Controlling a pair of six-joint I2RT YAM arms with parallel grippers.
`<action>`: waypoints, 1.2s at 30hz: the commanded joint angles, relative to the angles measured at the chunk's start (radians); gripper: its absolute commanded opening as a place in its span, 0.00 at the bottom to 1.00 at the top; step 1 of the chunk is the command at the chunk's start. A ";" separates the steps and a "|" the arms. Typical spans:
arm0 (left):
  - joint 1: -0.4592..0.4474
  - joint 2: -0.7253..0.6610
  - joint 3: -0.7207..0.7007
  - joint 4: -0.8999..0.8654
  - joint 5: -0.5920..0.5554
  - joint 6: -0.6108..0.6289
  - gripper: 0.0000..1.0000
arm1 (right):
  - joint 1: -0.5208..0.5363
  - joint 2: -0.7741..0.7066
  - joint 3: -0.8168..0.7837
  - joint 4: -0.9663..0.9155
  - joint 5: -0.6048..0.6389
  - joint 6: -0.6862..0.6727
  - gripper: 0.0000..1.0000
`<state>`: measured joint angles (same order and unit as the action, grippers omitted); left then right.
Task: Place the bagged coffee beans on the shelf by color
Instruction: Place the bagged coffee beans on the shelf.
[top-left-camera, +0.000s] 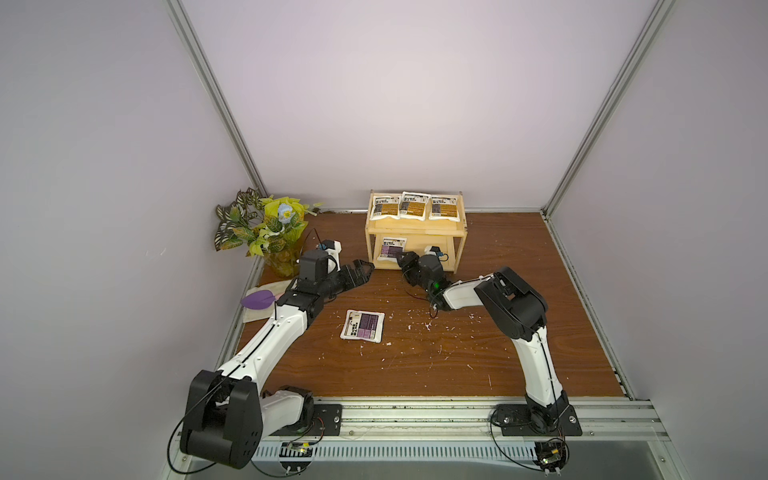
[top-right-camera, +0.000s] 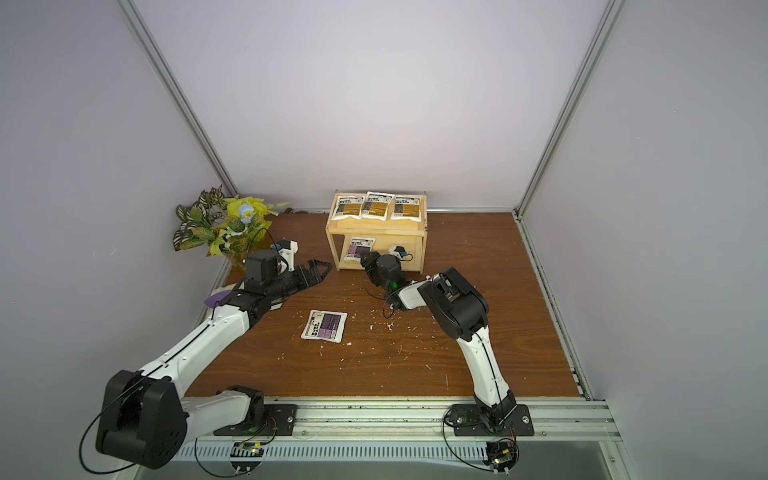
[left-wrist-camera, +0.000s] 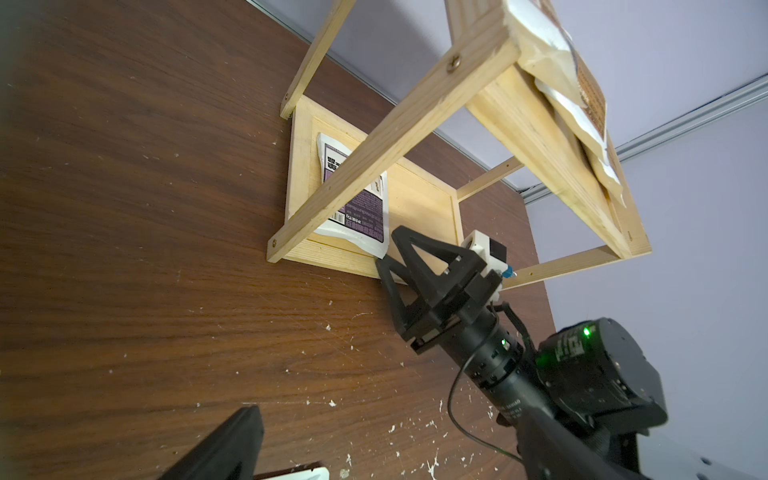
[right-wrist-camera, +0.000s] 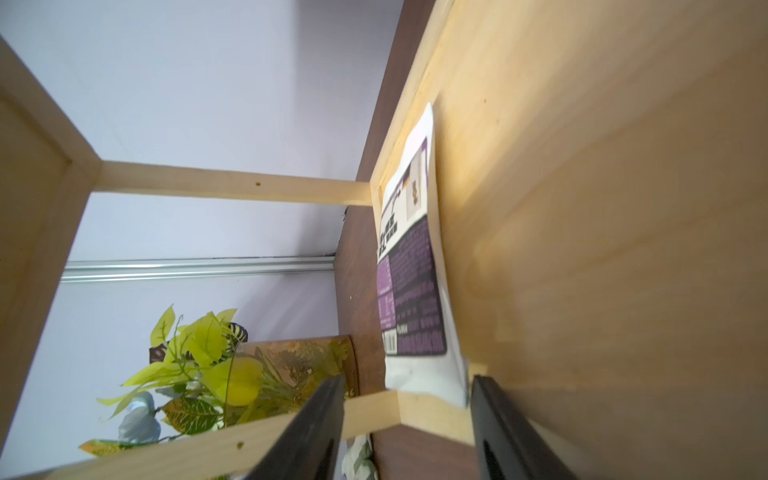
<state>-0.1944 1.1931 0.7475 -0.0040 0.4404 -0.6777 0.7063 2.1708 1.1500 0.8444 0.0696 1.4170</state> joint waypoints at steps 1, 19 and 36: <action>0.013 -0.036 -0.017 -0.014 -0.008 0.010 0.99 | 0.028 -0.110 -0.060 0.004 -0.017 -0.038 0.57; 0.014 -0.207 -0.149 -0.247 -0.129 -0.035 0.99 | 0.050 -0.428 -0.376 -0.144 -0.276 -0.234 0.58; -0.016 -0.259 -0.353 -0.254 -0.192 -0.141 1.00 | 0.031 -0.562 -0.443 -0.332 -0.541 -0.436 0.58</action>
<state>-0.1974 0.9245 0.4099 -0.2775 0.2634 -0.8009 0.7391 1.6516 0.7208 0.5144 -0.4236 1.0153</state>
